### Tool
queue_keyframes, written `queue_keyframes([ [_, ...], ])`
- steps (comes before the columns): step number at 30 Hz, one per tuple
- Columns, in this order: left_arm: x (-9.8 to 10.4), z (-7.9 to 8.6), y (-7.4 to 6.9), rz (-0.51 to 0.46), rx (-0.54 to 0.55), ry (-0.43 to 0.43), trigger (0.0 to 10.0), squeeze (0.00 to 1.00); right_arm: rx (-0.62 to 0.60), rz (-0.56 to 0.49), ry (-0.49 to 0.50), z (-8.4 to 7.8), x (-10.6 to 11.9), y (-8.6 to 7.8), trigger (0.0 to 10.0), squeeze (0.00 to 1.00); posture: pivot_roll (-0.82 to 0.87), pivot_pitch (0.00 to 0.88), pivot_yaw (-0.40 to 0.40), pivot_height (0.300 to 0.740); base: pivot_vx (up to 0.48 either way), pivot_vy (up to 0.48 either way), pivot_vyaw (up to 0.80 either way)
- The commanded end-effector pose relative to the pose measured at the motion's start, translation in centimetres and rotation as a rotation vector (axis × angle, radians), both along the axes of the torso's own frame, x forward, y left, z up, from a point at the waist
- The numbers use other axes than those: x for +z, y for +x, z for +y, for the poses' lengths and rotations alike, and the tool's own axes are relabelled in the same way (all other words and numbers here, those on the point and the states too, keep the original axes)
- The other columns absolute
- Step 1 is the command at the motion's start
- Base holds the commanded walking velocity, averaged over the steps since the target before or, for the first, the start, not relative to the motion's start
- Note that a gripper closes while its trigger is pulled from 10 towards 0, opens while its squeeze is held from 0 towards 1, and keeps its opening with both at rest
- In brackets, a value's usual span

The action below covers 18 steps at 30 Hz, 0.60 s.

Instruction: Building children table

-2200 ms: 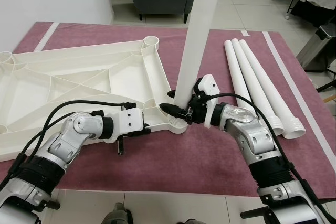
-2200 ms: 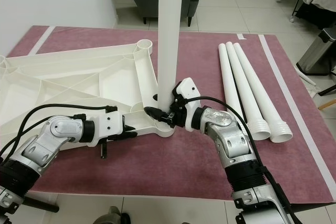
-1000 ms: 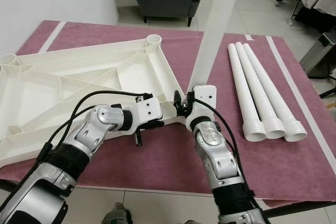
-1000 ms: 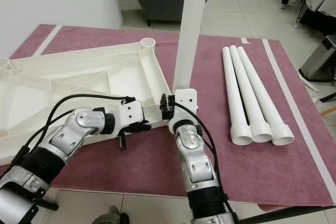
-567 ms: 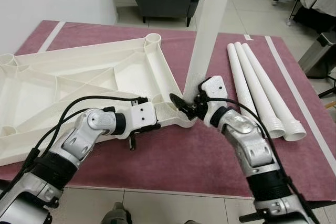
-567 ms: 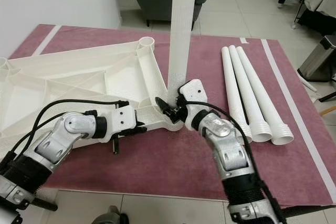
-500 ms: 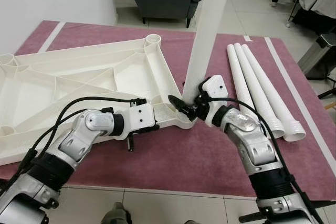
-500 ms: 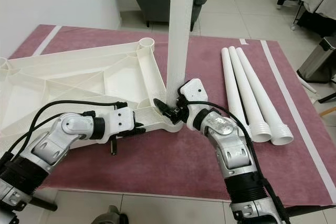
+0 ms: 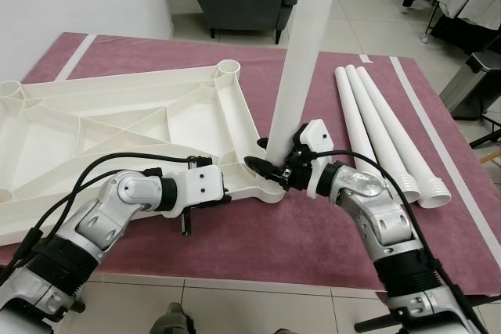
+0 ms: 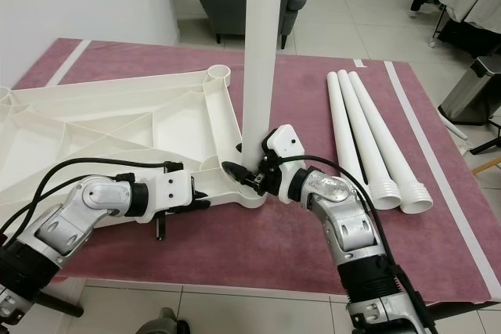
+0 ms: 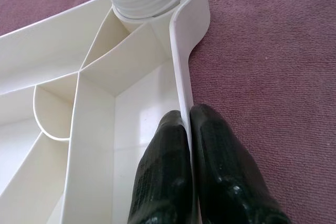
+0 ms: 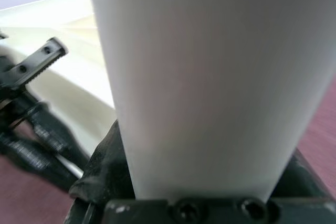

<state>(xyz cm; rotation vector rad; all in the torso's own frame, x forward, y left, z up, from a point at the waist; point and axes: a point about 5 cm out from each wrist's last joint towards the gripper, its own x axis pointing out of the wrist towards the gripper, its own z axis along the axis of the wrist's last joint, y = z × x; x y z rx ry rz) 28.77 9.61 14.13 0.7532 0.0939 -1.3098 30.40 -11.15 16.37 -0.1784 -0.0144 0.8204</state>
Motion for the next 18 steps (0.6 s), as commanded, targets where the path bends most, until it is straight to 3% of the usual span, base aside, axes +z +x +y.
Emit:
queue_keyframes([
  [1, 2.0, -2.5, -1.4, -0.035, -0.241, -0.019, 0.0, 0.0, -0.055, 0.043, -0.036, 0.4, -1.1, 0.3, 0.0, 0.0, 0.14, 0.0, -0.016, 0.74, 0.0, 0.0, 0.0],
  [3, 2.2, -3.1, -0.9, -0.035, -0.216, -0.046, 0.0, 0.0, -0.191, 0.066, -0.03, 0.5, -2.0, 0.4, 0.0, 0.0, 0.13, 0.0, -0.011, 0.74, 0.0, 0.0, 0.0],
  [4, 2.2, -3.1, -0.9, -0.035, -0.216, -0.046, 0.0, 0.0, -0.191, 0.066, -0.03, 0.5, -2.0, 0.4, 0.0, 0.0, 0.13, 0.0, -0.011, 0.74, 0.0, 0.0, 0.0],
  [5, 2.3, -3.6, -0.6, -0.036, -0.203, -0.058, 0.0, 0.0, -0.285, 0.081, -0.031, 0.6, -2.7, 0.4, 0.0, 0.0, 0.13, 0.0, -0.009, 0.74, 0.0, 0.0, 0.0],
  [6, 2.3, -3.6, -0.6, -0.036, -0.203, -0.058, 0.0, 0.0, -0.285, 0.081, -0.031, 0.6, -2.7, 0.4, 0.0, 0.0, 0.13, 0.0, -0.009, 0.74, 0.0, 0.0, 0.0],
  [8, 2.6, -4.7, 0.5, -0.052, -0.167, -0.074, 0.0, 0.0, -0.551, 0.1, -0.031, 0.8, -3.7, 0.5, 0.0, 0.0, 0.12, 0.001, 0.001, 0.74, 0.0, 0.0, 0.0],
  [9, 2.7, -5.1, 0.9, -0.06, -0.154, -0.077, 0.0, 0.0, -0.636, 0.105, -0.028, 0.8, -3.9, 0.5, 0.0, 0.0, 0.12, 0.001, 0.001, 0.74, 0.0, 0.0, 0.0],
  [10, 2.7, -5.1, 0.9, -0.06, -0.154, -0.077, 0.0, 0.0, -0.636, 0.105, -0.028, 0.8, -3.9, 0.5, 0.0, 0.0, 0.12, 0.001, 0.001, 0.74, 0.0, 0.0, 0.0],
  [11, 3.0, -5.5, 1.4, -0.072, -0.138, -0.084, 0.0, 0.0, -0.745, 0.107, -0.024, 0.7, -4.0, 0.6, 0.0, 0.0, 0.12, 0.007, 0.002, 0.74, 0.0, 0.0, 0.0],
  [12, 3.0, -5.5, 1.4, -0.072, -0.138, -0.084, 0.0, 0.0, -0.745, 0.107, -0.024, 0.7, -4.0, 0.6, 0.0, 0.0, 0.12, 0.007, 0.002, 0.74, 0.0, 0.0, 0.0],
  [16, 4.0, -6.8, 2.4, -0.097, -0.119, -0.11, 0.0, 0.0, -0.974, 0.096, 0.03, 1.3, -3.5, 0.9, 0.0, 0.0, 0.12, 0.015, 0.011, 0.74, 0.0, 0.0, 0.0],
  [18, 4.0, -6.8, 2.4, -0.097, -0.119, -0.11, 0.0, 0.0, -0.974, 0.096, 0.03, 1.3, -3.5, 0.9, 0.0, 0.0, 0.12, 0.015, 0.011, 0.74, 0.0, 0.0, 0.0],
])
